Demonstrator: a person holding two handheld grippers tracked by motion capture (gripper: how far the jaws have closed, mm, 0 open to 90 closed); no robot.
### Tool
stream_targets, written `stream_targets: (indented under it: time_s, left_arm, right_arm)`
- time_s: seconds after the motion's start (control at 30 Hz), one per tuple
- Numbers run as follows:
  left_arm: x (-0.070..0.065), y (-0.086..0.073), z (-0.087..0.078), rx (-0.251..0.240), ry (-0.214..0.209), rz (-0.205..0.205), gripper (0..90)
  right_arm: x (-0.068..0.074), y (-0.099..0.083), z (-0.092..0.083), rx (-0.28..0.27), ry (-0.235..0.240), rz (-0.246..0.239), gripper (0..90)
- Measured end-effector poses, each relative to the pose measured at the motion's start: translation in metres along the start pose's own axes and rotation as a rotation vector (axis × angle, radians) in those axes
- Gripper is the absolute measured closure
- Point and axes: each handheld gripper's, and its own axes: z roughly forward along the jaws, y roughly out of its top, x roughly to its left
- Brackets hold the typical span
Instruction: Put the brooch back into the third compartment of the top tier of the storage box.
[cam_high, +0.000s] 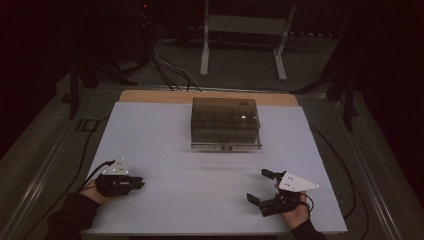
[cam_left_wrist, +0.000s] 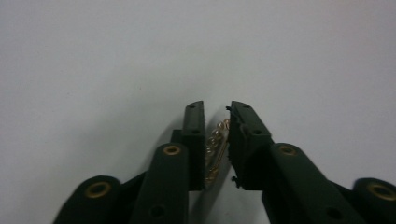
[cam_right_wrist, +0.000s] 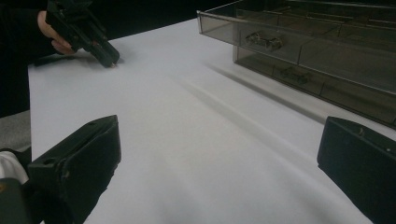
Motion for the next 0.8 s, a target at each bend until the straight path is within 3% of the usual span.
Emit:
stream_targets:
  time_s: [0.13,0.53,0.8]
  left_arm:
    - [0.0,0.001,0.0,0.01,0.013,-0.008,86.1]
    - [-0.004,0.007,0.0,0.015,0.005,-0.007,87.3]
    - [-0.005,0.012,-0.003,0.003,0.007,-0.027,87.3]
  right_arm:
    - [0.0,0.0,0.0,0.001,-0.001,0.002,0.0]
    - [0.0,0.0,0.0,0.002,-0.004,0.004,0.0]
    - [0.0,0.0,0.0,0.001,-0.004,0.003,0.0]
